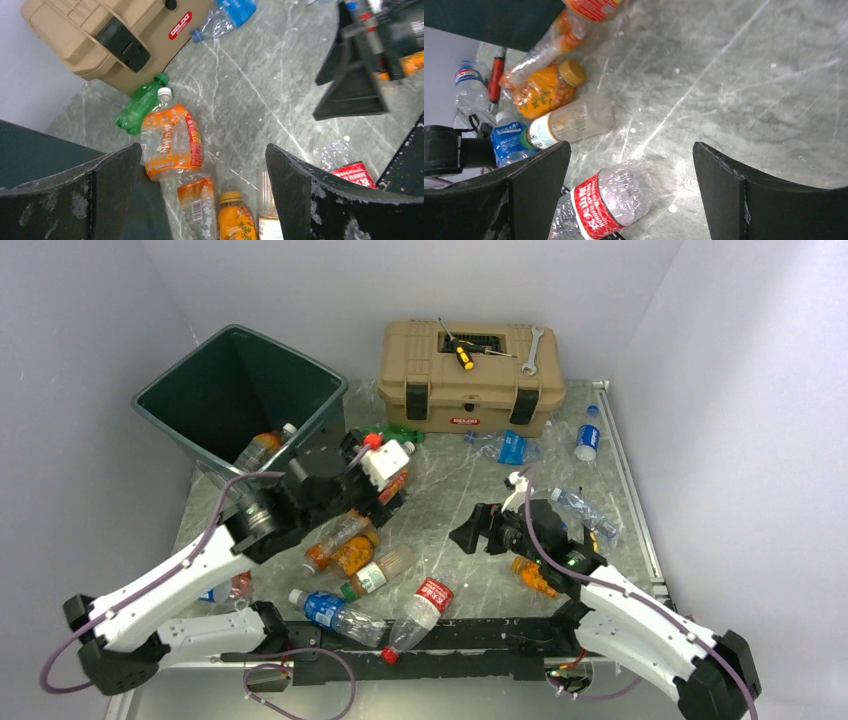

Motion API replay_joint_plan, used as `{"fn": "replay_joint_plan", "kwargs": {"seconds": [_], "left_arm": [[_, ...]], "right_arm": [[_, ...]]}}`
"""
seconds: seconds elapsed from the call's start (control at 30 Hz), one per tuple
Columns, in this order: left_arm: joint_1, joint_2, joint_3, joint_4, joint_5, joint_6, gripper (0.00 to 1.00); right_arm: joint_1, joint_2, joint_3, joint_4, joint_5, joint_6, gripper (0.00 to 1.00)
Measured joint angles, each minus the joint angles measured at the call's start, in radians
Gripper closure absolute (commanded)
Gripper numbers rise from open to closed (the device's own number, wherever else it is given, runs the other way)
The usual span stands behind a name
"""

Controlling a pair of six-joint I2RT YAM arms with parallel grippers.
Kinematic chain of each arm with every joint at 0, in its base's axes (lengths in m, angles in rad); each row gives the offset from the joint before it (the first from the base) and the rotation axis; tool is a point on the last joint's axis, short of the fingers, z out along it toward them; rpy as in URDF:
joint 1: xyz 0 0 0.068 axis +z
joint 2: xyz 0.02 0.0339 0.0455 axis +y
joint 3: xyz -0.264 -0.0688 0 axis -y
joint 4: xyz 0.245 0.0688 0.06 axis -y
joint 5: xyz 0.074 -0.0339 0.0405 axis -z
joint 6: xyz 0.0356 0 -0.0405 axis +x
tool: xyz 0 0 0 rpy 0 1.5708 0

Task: Put the plastic bottles in the bin
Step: Place the plastic bottle in the trash bin.

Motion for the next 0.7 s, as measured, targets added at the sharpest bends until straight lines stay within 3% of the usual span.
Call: {"fn": "replay_joint_plan", "kwargs": {"seconds": [0.2, 0.7], "left_arm": [[0.000, -0.206, -0.170, 0.147, 0.060, 0.011, 0.00], [-0.016, -0.229, -0.235, 0.238, 0.048, 0.034, 0.02]], "right_arm": [[0.004, 0.151, -0.060, 0.176, 0.006, 0.116, 0.03], [-0.026, 0.941, 0.220, 0.725, 0.106, 0.408, 0.13]]}}
